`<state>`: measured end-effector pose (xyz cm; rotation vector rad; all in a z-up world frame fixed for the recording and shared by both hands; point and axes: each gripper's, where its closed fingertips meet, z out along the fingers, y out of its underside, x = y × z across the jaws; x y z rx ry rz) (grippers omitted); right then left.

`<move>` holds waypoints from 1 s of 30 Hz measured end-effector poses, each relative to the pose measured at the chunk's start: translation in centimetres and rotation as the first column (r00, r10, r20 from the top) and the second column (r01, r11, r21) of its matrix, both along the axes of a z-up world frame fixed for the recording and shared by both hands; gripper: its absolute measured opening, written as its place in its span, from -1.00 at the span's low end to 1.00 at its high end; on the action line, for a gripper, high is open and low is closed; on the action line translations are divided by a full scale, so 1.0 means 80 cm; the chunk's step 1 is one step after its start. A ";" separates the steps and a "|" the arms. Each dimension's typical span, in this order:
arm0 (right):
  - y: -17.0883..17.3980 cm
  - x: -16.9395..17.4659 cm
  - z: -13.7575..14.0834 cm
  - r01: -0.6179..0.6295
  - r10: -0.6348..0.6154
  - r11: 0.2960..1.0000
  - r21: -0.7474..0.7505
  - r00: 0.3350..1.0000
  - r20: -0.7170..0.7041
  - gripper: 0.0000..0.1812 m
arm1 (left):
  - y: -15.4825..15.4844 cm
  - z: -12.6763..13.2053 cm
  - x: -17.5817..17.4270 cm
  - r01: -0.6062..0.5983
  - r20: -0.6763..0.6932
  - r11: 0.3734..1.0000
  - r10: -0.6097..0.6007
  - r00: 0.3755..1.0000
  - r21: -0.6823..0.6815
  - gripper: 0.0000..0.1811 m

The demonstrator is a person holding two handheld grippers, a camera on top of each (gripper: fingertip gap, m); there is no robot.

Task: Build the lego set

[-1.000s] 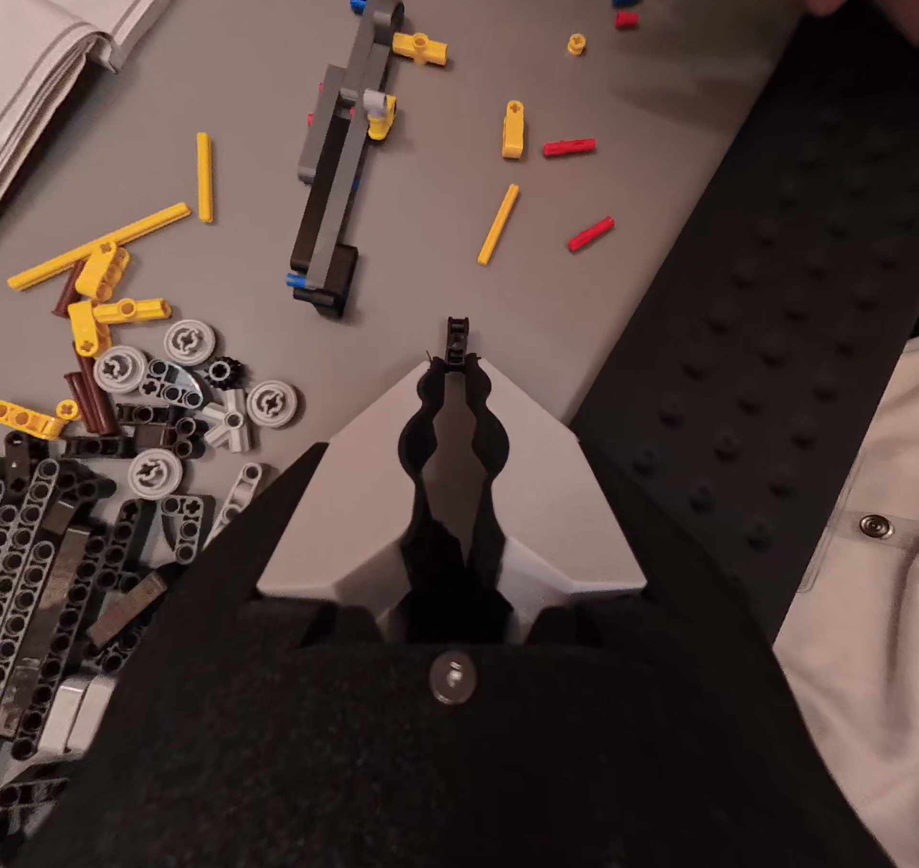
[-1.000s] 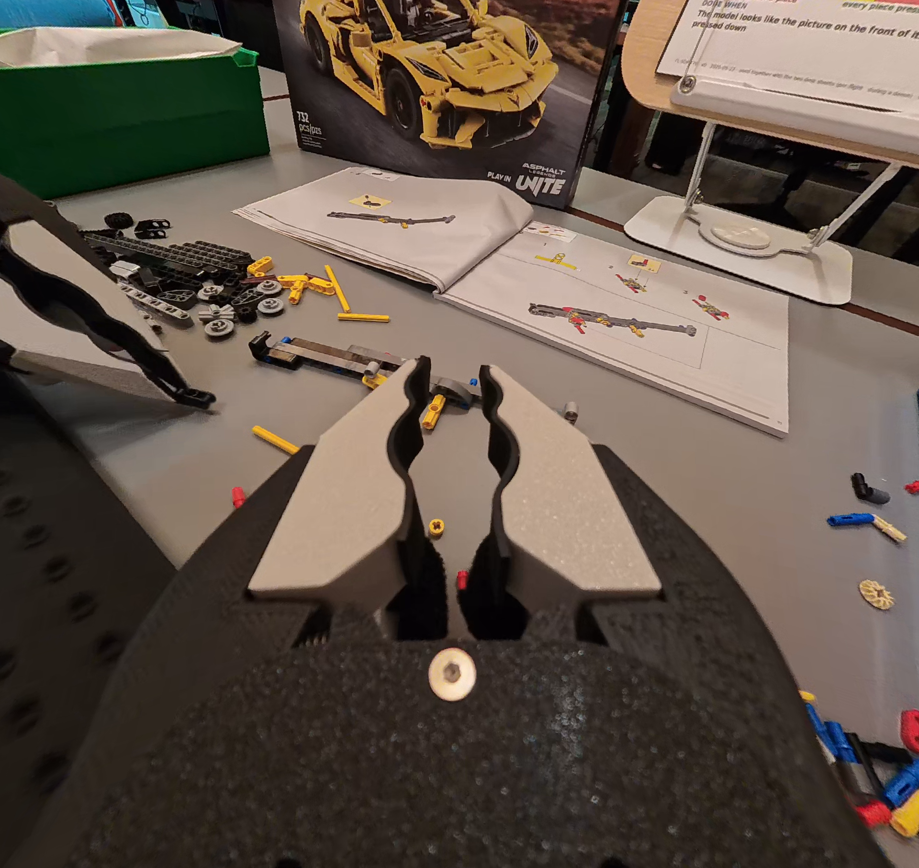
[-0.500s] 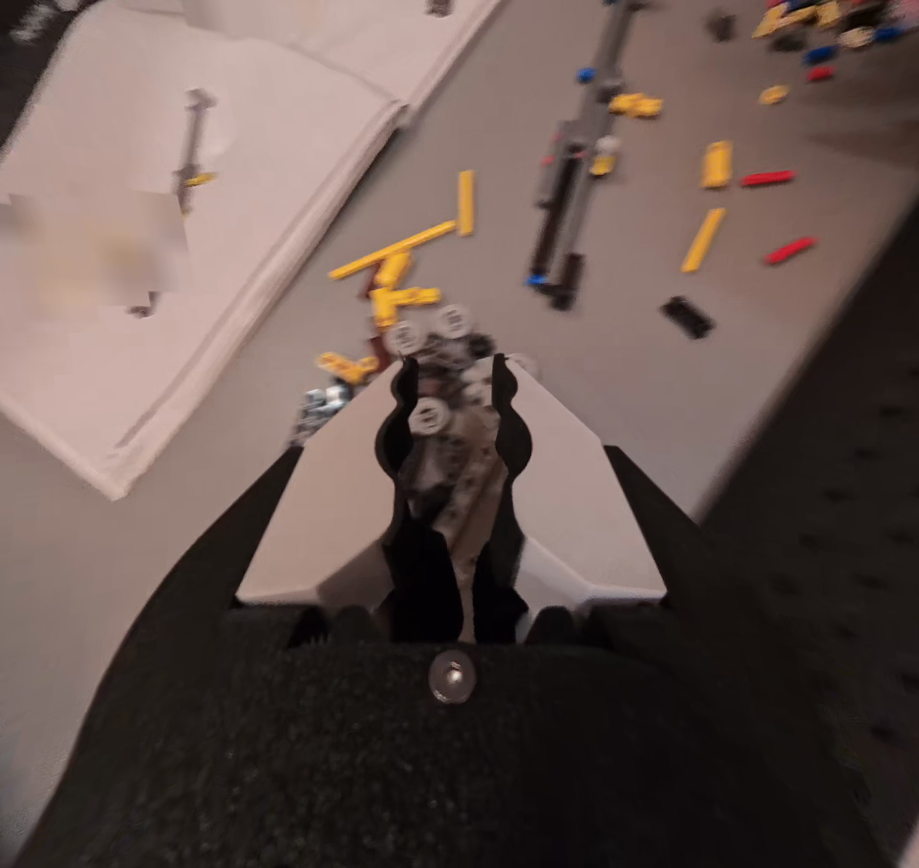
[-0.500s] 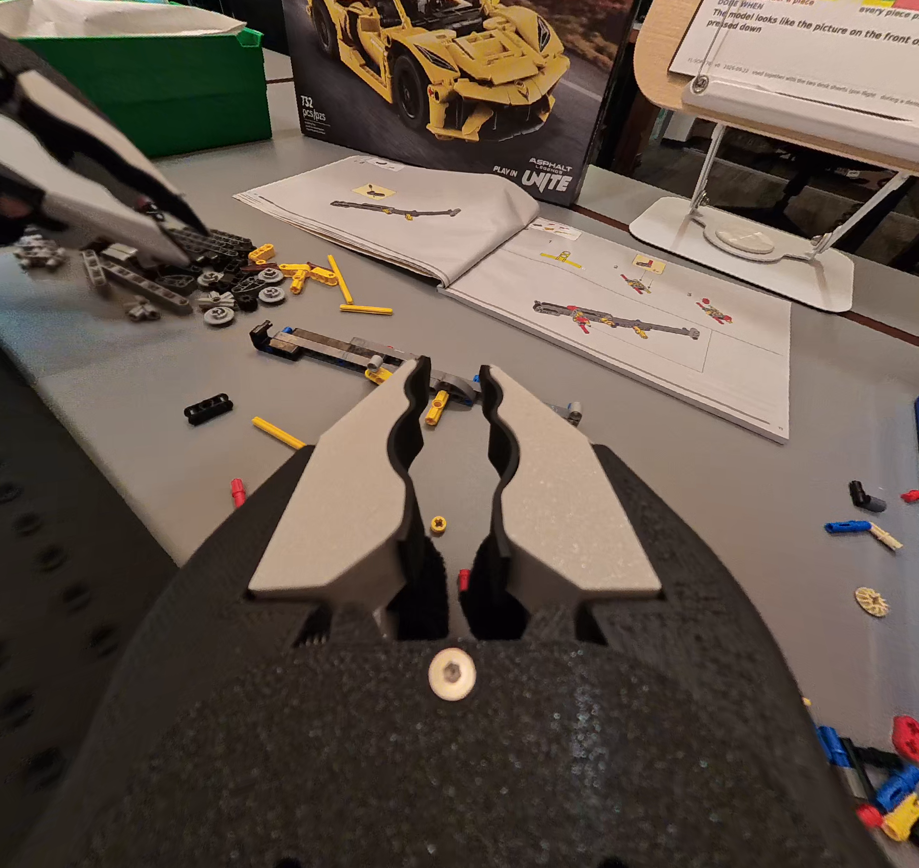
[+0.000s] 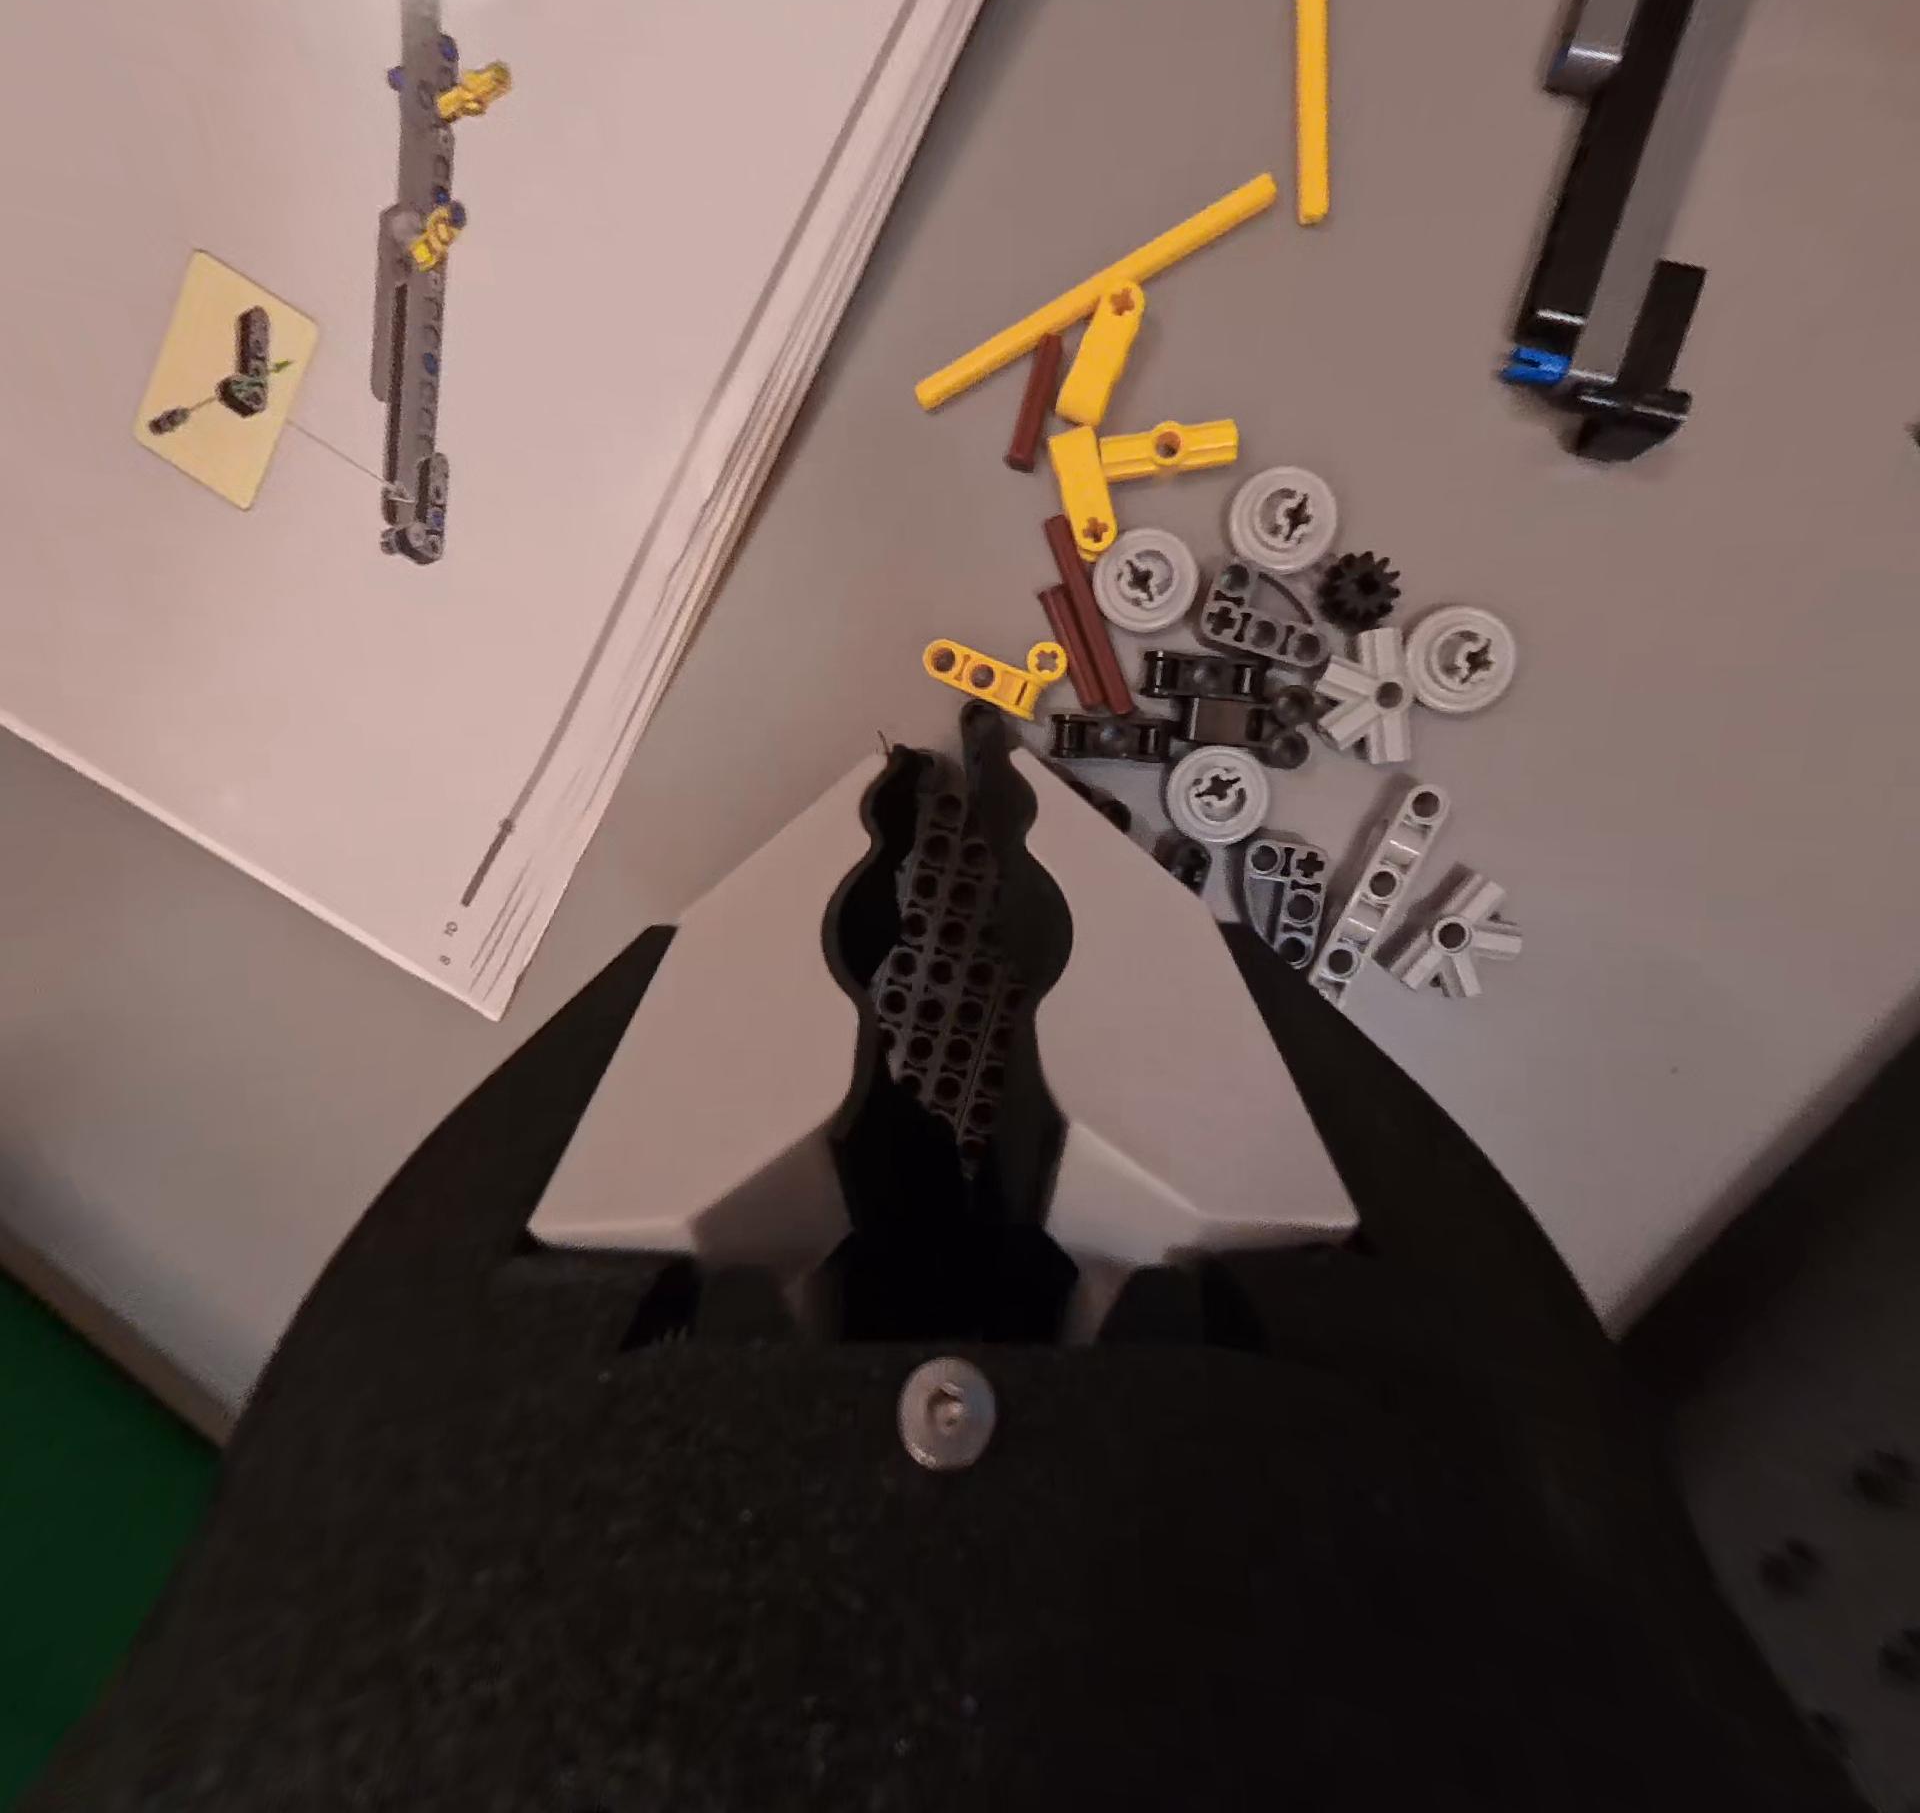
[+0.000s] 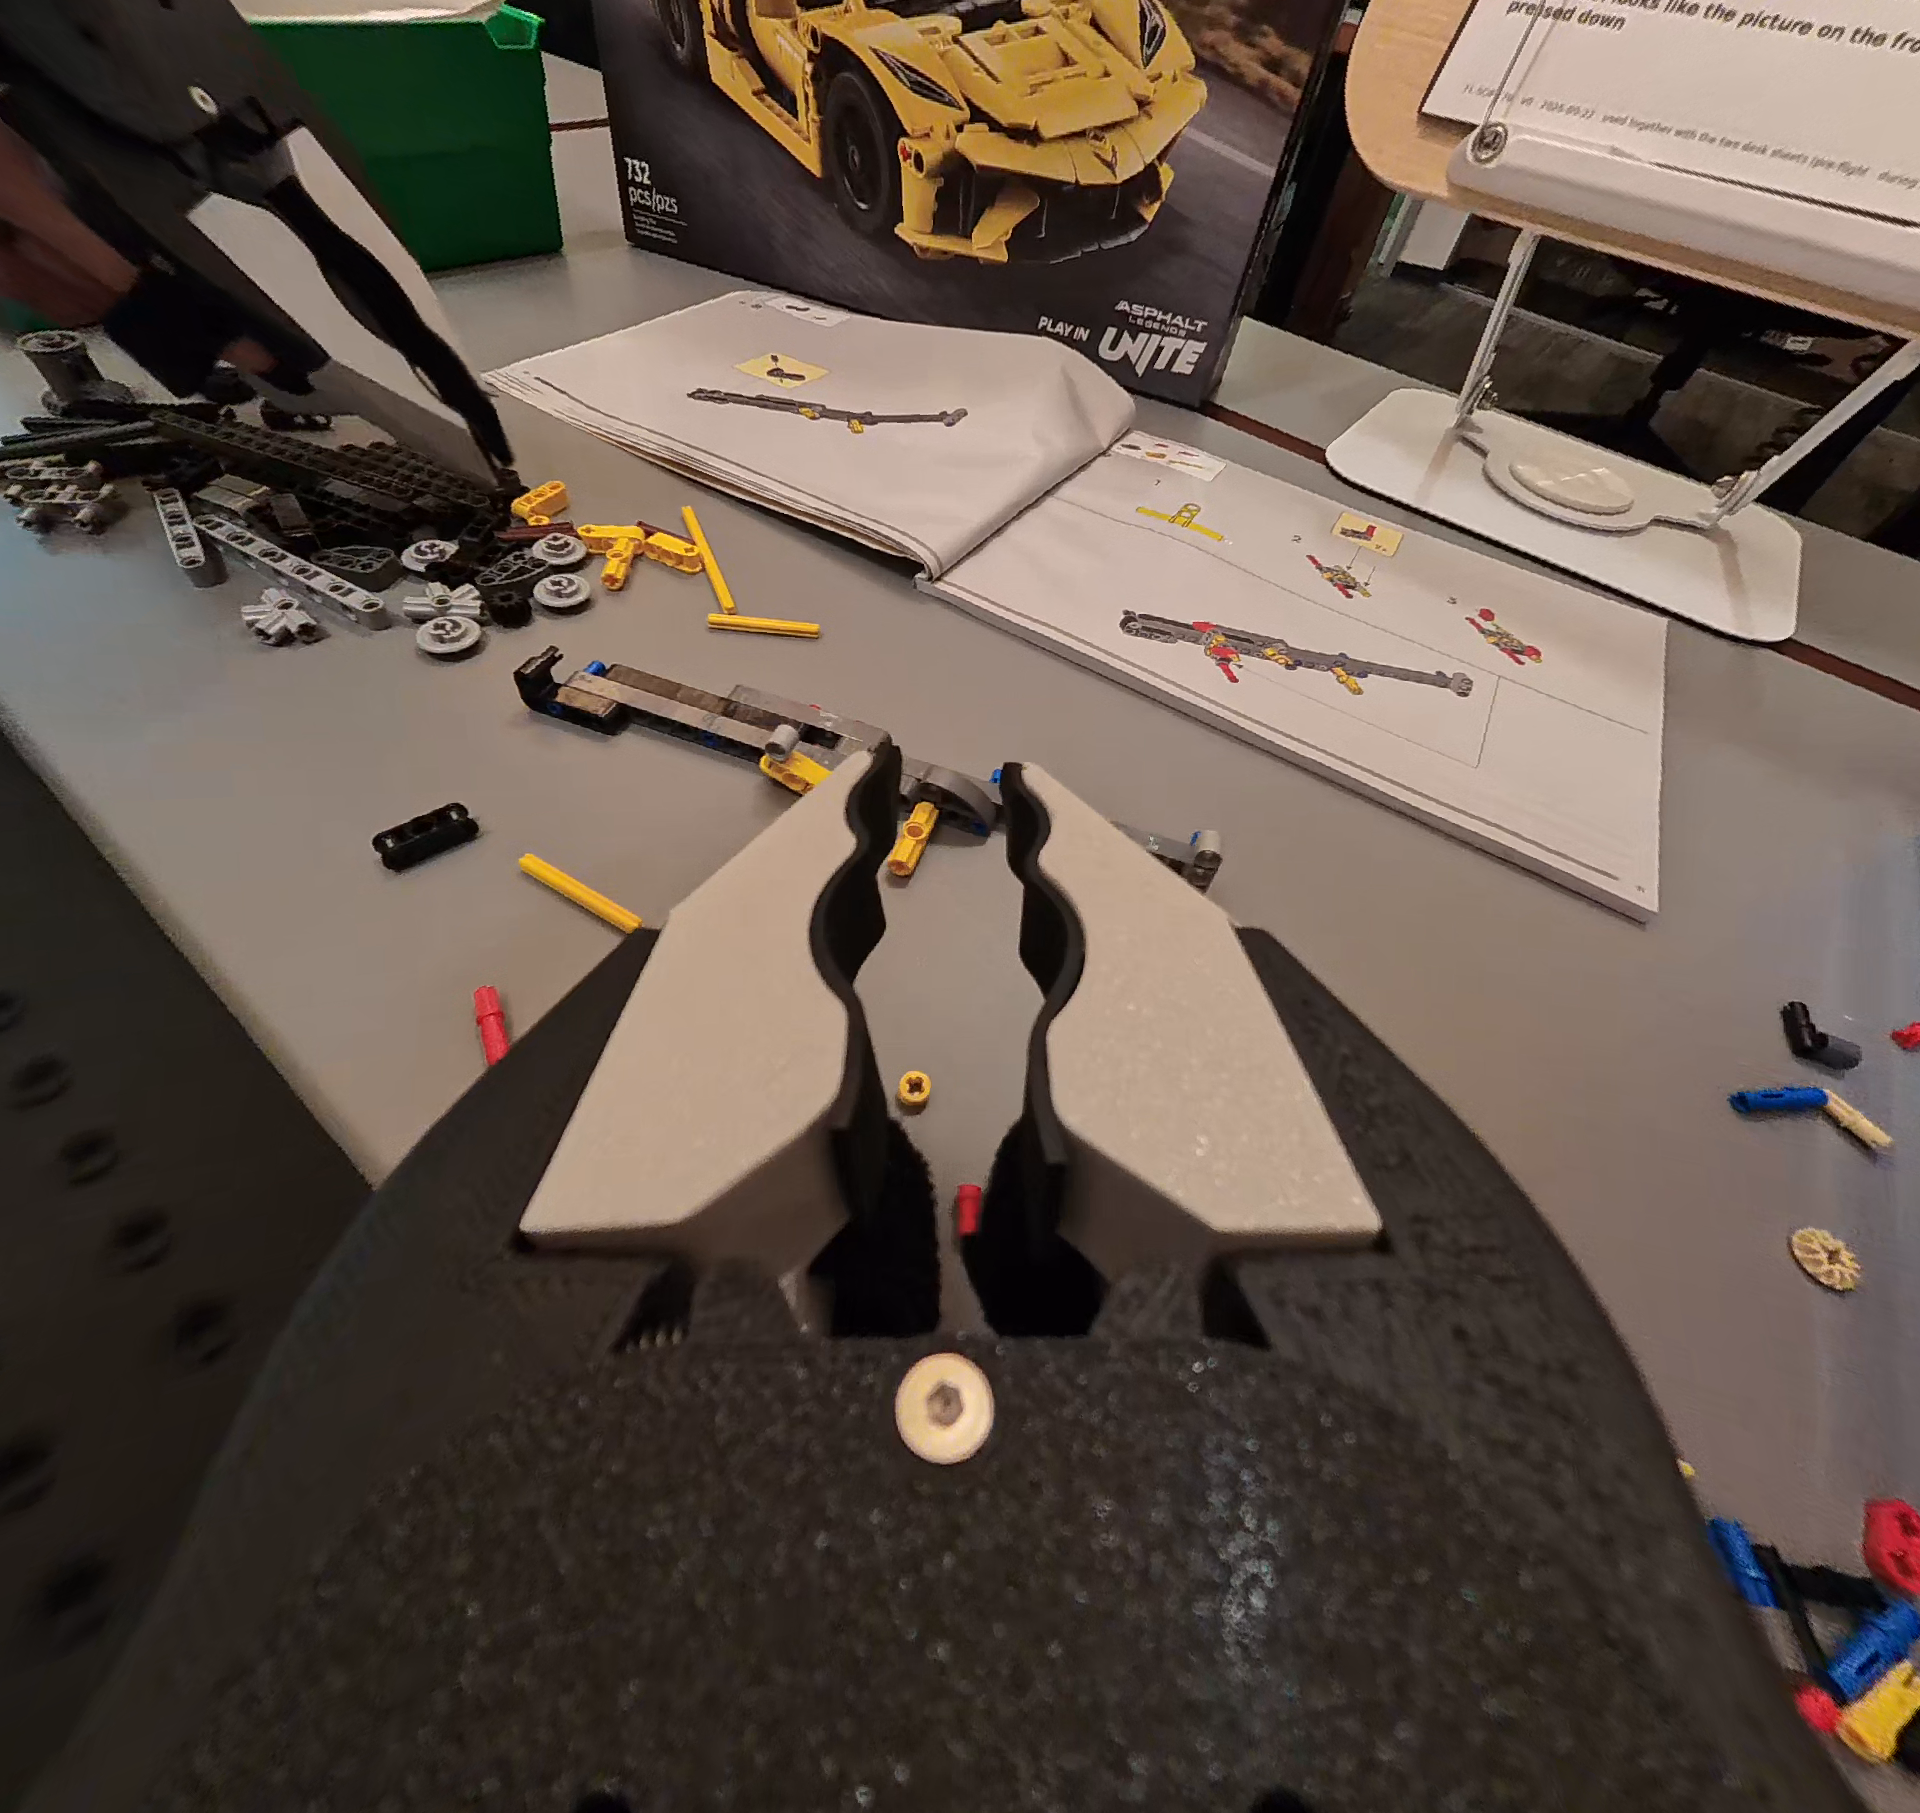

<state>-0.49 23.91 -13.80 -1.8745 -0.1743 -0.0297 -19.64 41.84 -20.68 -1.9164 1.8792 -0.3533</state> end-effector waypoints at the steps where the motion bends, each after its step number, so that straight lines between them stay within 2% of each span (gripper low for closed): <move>1: 0.000 0.000 0.000 0.000 0.000 1.000 -0.002 1.000 0.000 -0.79 | -0.002 -0.001 0.001 0.009 0.003 1.000 -0.009 1.000 -0.013 -0.90; 9: 0.001 -0.002 -0.004 -0.005 0.005 1.000 -0.015 1.000 0.018 -0.80 | 0.002 0.003 0.005 0.022 -0.005 0.999 -0.022 1.000 0.028 -0.91; 14: 0.002 -0.003 -0.005 -0.006 0.006 1.000 -0.018 0.999 0.034 -0.81 | -0.008 0.006 0.009 0.036 0.000 0.999 -0.036 0.999 -0.019 -0.91; 19: 0.002 -0.004 -0.006 -0.006 0.007 1.000 -0.019 0.998 0.054 -0.81 | -0.008 -0.002 0.007 -0.014 -0.012 0.994 0.013 1.000 -0.106 -0.95; 26: 0.002 -0.006 -0.008 -0.002 0.004 1.000 -0.022 0.995 0.096 -0.84 | 0.004 0.000 0.006 -0.030 -0.008 0.998 0.029 1.000 -0.049 -0.98; 30: 0.002 -0.006 -0.009 0.001 0.002 1.000 -0.022 0.993 0.114 -0.85 | 0.006 0.018 0.011 -0.039 0.058 0.999 0.040 0.997 -0.035 -0.99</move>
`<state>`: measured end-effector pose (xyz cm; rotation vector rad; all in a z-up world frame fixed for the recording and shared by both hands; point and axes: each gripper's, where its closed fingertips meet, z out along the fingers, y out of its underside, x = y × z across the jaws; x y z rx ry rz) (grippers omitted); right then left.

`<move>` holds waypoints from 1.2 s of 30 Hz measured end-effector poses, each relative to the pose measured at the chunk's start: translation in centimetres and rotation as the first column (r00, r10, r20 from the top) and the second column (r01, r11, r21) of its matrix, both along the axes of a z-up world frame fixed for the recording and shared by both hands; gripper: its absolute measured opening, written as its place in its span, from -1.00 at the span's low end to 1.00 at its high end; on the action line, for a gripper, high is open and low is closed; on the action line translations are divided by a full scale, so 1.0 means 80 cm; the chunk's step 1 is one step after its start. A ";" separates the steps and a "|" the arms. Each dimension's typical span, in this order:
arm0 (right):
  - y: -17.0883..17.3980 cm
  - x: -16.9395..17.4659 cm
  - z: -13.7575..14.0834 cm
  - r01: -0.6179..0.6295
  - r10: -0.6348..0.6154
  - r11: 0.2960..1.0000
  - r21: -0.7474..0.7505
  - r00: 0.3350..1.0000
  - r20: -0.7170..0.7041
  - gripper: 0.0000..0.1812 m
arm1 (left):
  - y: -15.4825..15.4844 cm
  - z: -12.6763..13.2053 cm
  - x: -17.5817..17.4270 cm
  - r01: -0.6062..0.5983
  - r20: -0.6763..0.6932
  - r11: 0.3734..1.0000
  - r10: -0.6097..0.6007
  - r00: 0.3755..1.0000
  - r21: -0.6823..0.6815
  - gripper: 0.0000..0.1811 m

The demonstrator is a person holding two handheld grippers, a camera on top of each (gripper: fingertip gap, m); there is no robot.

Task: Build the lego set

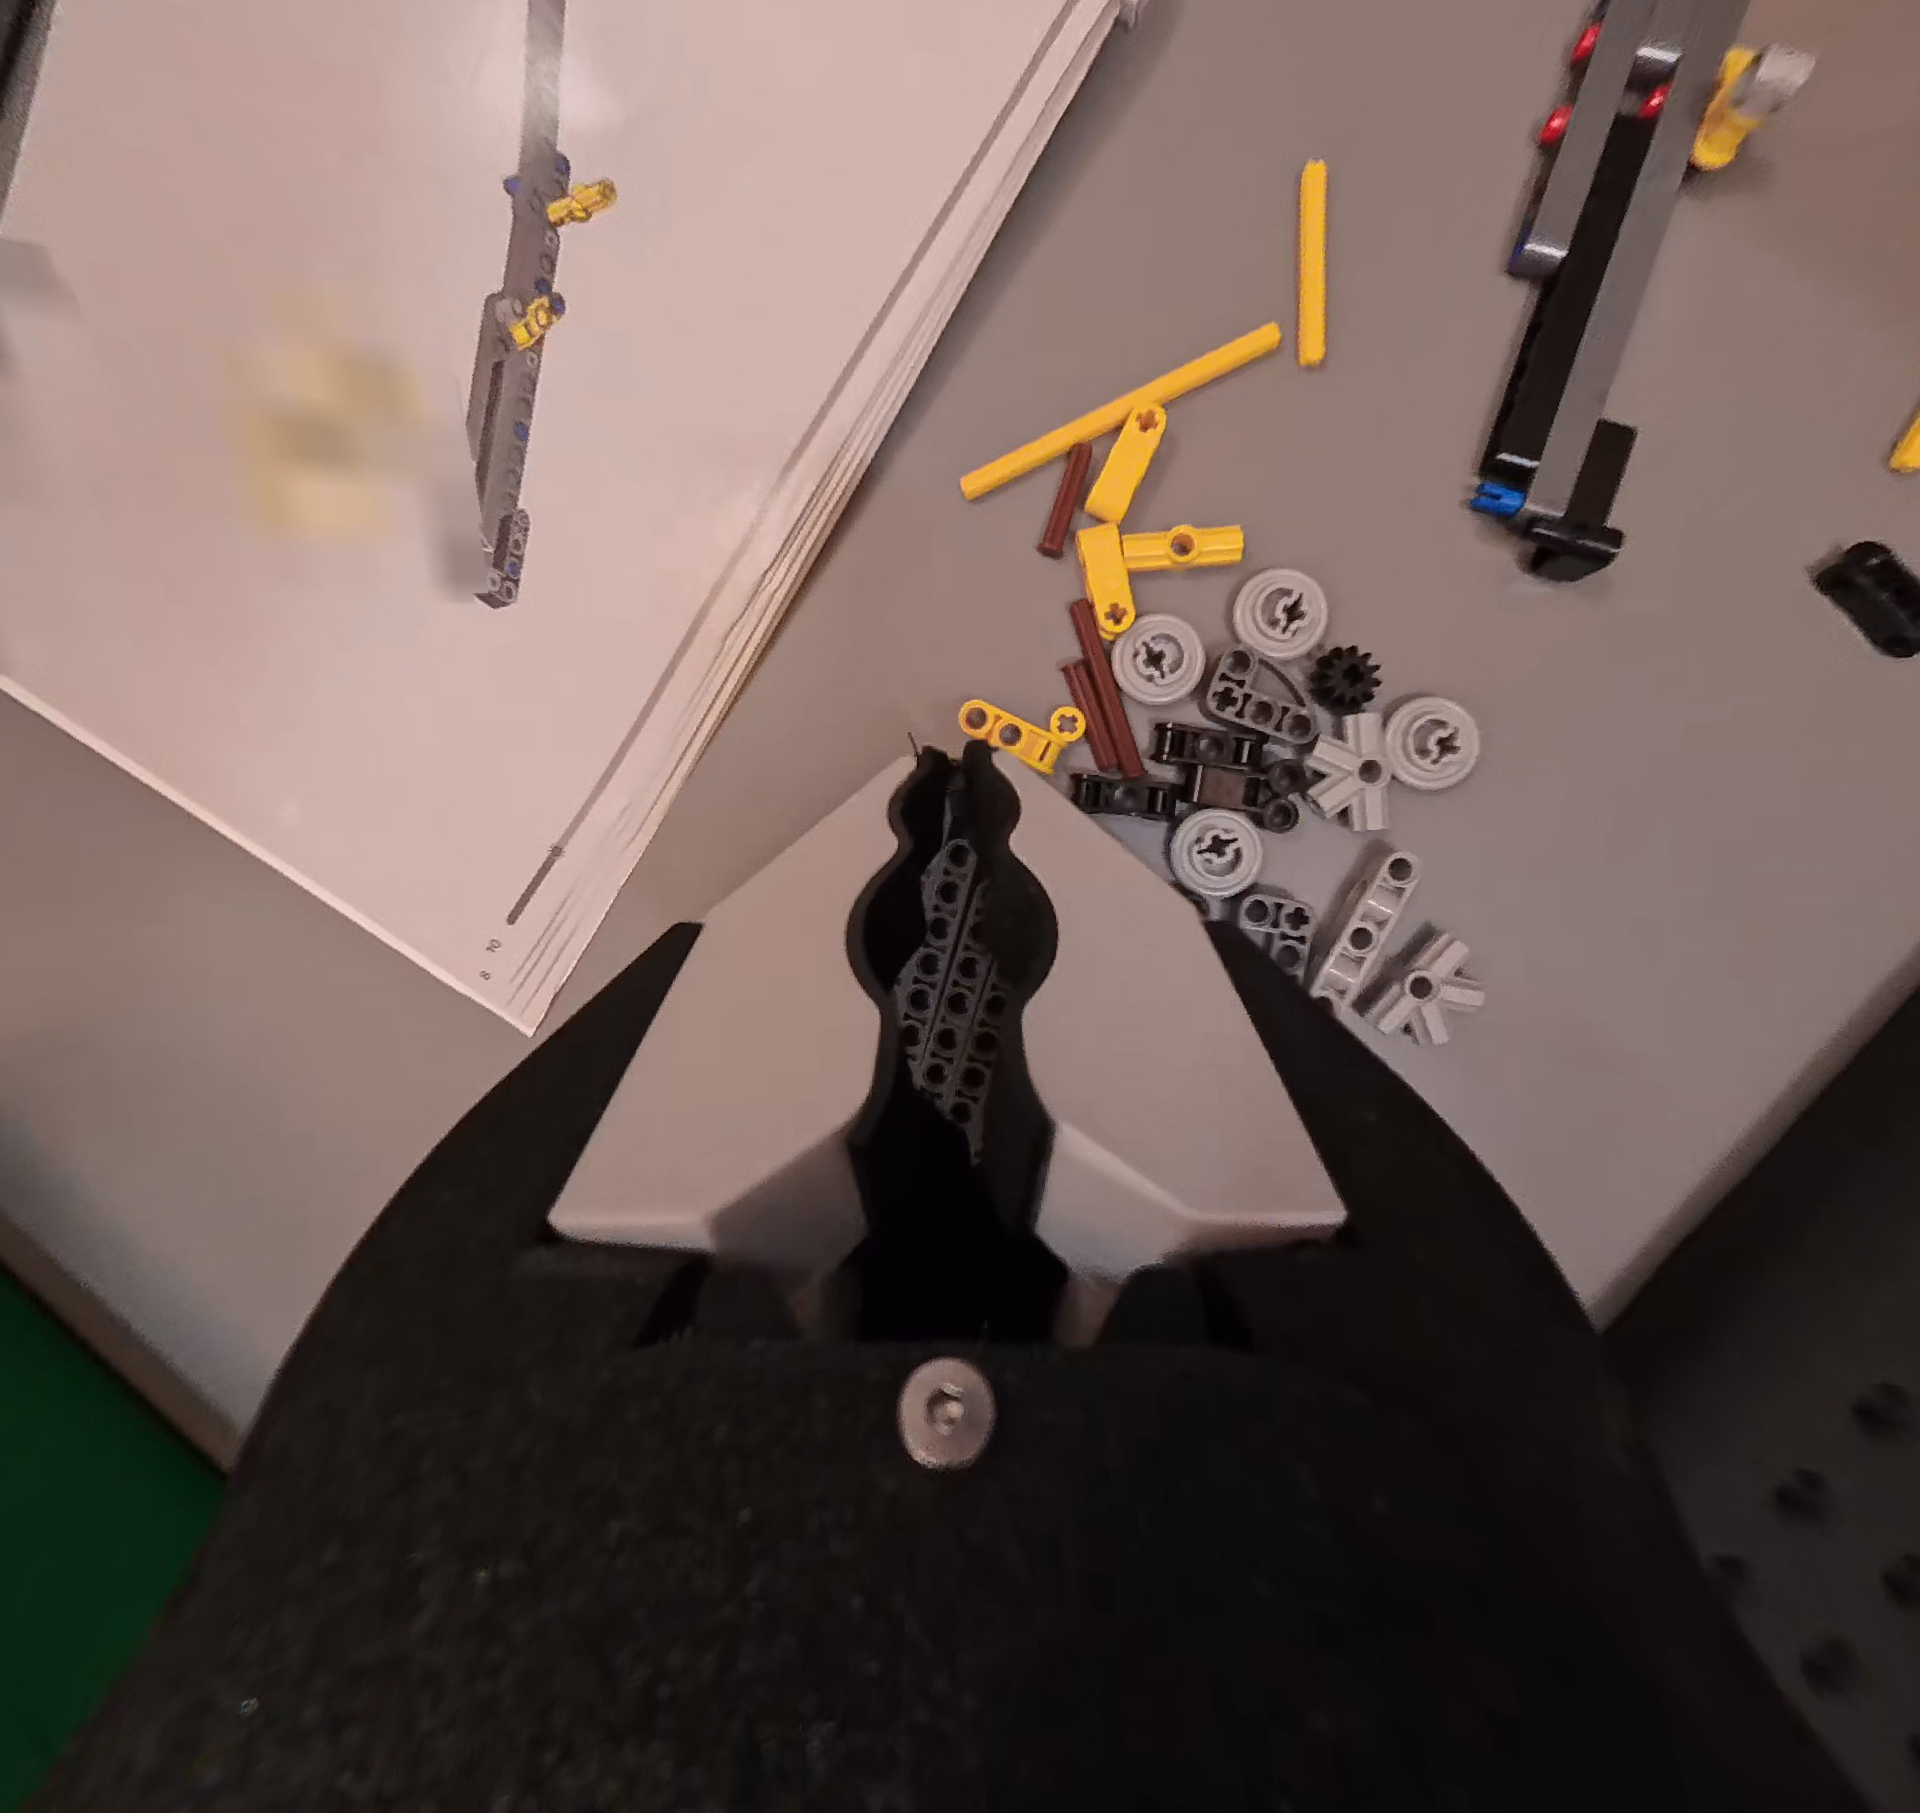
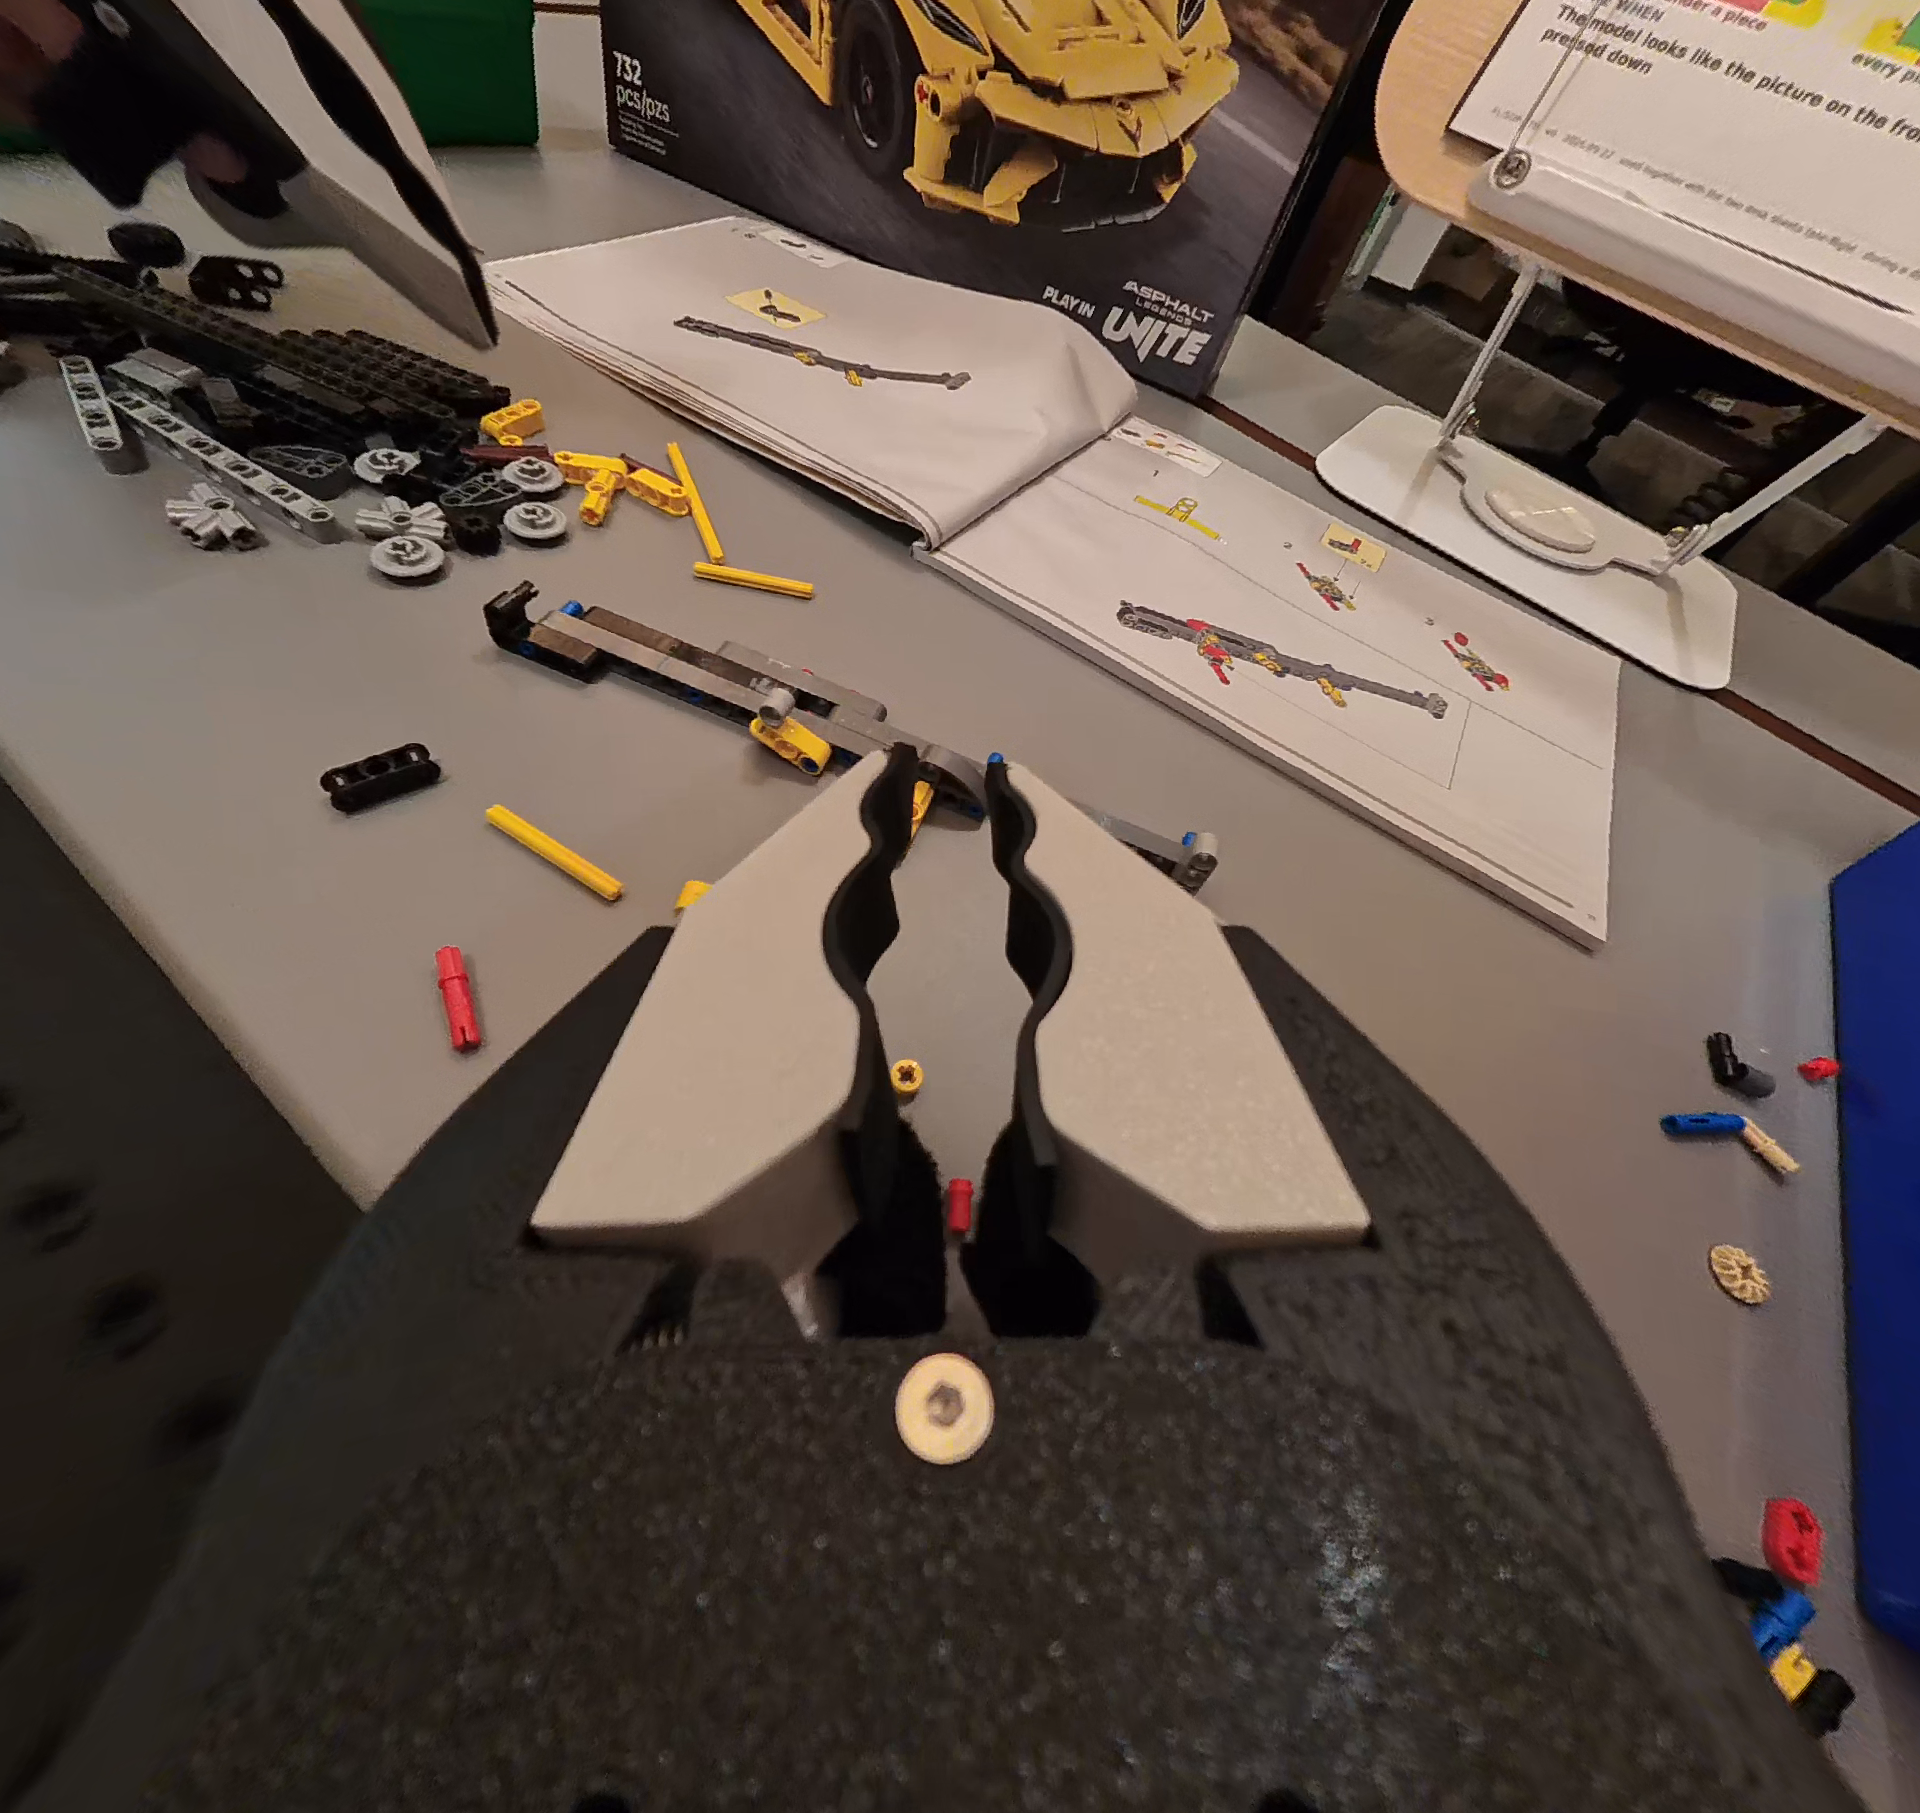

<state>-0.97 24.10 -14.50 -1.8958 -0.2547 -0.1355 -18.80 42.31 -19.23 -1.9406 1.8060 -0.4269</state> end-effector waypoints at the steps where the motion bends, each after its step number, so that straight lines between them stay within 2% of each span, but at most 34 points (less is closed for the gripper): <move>1: 0.000 0.000 0.000 0.001 -0.001 1.000 0.001 1.000 0.002 -0.85 | -0.002 0.003 0.000 0.003 0.004 1.000 -0.003 1.000 -0.009 -0.99; 4: 0.000 0.000 0.002 0.003 -0.003 1.000 0.008 1.000 0.001 -0.86 | -0.002 0.001 -0.004 -0.017 -0.019 1.000 0.016 1.000 -0.013 -0.94; 6: -0.001 0.001 0.003 0.006 -0.006 1.000 0.016 1.000 -0.003 -0.86 | -0.006 -0.004 -0.005 -0.026 -0.036 0.999 0.025 0.999 -0.039 -0.83; 9: -0.001 0.002 0.005 0.007 -0.007 1.000 0.022 1.000 -0.009 -0.86 | -0.012 -0.010 -0.006 -0.037 -0.066 0.998 0.033 0.997 -0.060 -0.85; 13: -0.001 0.002 0.005 0.005 -0.005 1.000 0.023 1.000 -0.009 -0.86 | -0.007 -0.019 -0.009 -0.051 -0.114 0.999 0.048 0.992 -0.019 -0.83; 21: -0.001 0.000 0.003 0.000 0.000 1.000 0.017 1.000 0.004 -0.87 | -0.005 -0.022 -0.003 -0.039 -0.114 0.999 0.037 0.993 -0.016 -0.92; 36: -0.001 -0.002 0.001 -0.006 0.006 1.000 0.007 1.000 0.020 -0.87 | 0.007 -0.024 -0.013 -0.019 -0.157 0.999 0.026 0.987 0.051 -0.89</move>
